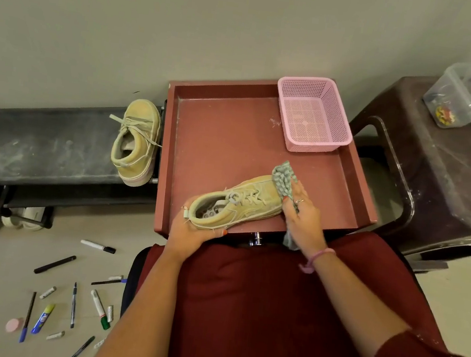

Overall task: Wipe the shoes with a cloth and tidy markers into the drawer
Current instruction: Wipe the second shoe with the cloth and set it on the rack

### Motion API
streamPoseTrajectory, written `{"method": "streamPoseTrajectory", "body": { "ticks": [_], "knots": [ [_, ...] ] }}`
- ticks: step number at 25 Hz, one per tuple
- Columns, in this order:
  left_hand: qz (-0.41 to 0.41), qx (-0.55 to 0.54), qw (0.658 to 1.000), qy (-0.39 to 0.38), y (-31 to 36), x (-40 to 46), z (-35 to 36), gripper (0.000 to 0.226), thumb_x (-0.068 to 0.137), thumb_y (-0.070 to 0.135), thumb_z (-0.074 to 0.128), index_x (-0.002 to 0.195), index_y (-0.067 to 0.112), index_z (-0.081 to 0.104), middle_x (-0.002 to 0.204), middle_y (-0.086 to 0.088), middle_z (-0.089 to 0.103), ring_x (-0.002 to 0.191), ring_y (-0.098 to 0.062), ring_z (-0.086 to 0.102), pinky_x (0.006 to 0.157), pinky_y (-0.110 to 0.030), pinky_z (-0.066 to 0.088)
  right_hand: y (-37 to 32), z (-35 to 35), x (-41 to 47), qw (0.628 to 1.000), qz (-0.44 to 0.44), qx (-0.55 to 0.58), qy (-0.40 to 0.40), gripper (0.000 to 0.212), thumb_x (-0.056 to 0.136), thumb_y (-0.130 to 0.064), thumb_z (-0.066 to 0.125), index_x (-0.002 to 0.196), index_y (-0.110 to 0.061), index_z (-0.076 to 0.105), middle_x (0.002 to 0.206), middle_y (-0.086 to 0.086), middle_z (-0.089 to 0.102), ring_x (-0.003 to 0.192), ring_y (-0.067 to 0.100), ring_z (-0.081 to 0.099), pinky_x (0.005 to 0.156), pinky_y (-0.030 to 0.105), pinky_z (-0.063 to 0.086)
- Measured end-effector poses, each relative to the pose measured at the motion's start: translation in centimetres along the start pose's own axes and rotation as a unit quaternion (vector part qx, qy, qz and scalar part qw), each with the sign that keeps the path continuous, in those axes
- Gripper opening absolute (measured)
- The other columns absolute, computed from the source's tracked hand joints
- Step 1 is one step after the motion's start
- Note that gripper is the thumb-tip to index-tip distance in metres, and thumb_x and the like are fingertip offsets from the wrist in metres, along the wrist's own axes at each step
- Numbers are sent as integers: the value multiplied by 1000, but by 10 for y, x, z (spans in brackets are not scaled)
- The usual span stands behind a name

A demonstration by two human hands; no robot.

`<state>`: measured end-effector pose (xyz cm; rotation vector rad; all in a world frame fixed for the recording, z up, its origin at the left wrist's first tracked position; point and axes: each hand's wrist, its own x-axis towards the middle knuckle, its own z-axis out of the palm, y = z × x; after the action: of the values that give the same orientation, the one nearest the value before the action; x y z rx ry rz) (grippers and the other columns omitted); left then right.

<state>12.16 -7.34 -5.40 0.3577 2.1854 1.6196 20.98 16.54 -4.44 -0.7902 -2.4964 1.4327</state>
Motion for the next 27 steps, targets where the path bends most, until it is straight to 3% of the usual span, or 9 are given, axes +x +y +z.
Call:
{"method": "streamPoseTrajectory", "body": {
  "ticks": [4,10,14,16,17,19,21,24,27],
  "knots": [
    [0,5,1000,6,0,1,0,75,52,9,94,113,28,56,114,7,65,105,0,61,86,-8,46,-18,50,-39,989,67,75,108,49,99,-15,44,145,-5,33,155,5,26,143,9,18,101,-8,7],
    [-3,2,1000,11,1,0,4,71,53,8,93,110,31,58,111,8,68,103,-2,64,83,-11,48,-32,70,-55,981,95,123,113,52,101,-21,43,148,-5,26,157,6,21,146,11,14,104,-5,7],
    [-23,-12,1000,10,1,-3,5,72,52,8,94,112,24,58,111,6,69,103,-6,65,87,-21,51,-38,62,-25,987,67,51,134,51,102,-23,35,150,-8,21,159,2,14,148,16,6,115,15,4],
    [-35,-16,999,12,2,-4,7,74,51,6,93,114,19,58,112,5,68,103,-6,65,87,-20,50,-34,46,8,991,81,-4,104,45,102,-25,32,145,-11,37,156,4,27,145,19,18,119,28,10],
    [-38,-16,999,16,3,-4,8,75,50,5,93,116,17,57,112,5,68,103,-6,64,86,-18,50,-31,34,26,994,85,-10,68,42,101,-25,31,135,-10,50,147,7,42,136,21,34,118,34,22],
    [-40,-17,999,21,6,-5,9,77,50,3,93,117,14,56,112,4,67,102,-3,64,83,-12,49,-30,10,55,994,109,12,-10,33,98,-25,32,93,-7,59,99,12,62,93,21,53,87,39,45],
    [-36,-19,999,26,7,-5,12,78,50,3,93,118,12,56,113,4,66,101,1,63,81,-9,48,-29,-4,68,989,134,37,-50,26,95,-26,33,76,-14,46,76,10,47,71,19,43,69,37,36],
    [-35,-24,998,39,8,-7,14,76,50,5,93,116,15,57,112,6,66,100,1,63,82,-10,48,-26,12,58,971,171,163,33,23,95,-29,34,78,-19,47,80,2,47,76,17,44,74,40,40],
    [-32,-32,998,47,7,-7,14,76,50,4,93,115,16,58,111,5,67,100,-1,64,83,-12,50,-19,47,34,945,151,243,158,36,100,-27,30,125,-12,51,126,4,55,118,19,50,108,41,37]
  ]
}}
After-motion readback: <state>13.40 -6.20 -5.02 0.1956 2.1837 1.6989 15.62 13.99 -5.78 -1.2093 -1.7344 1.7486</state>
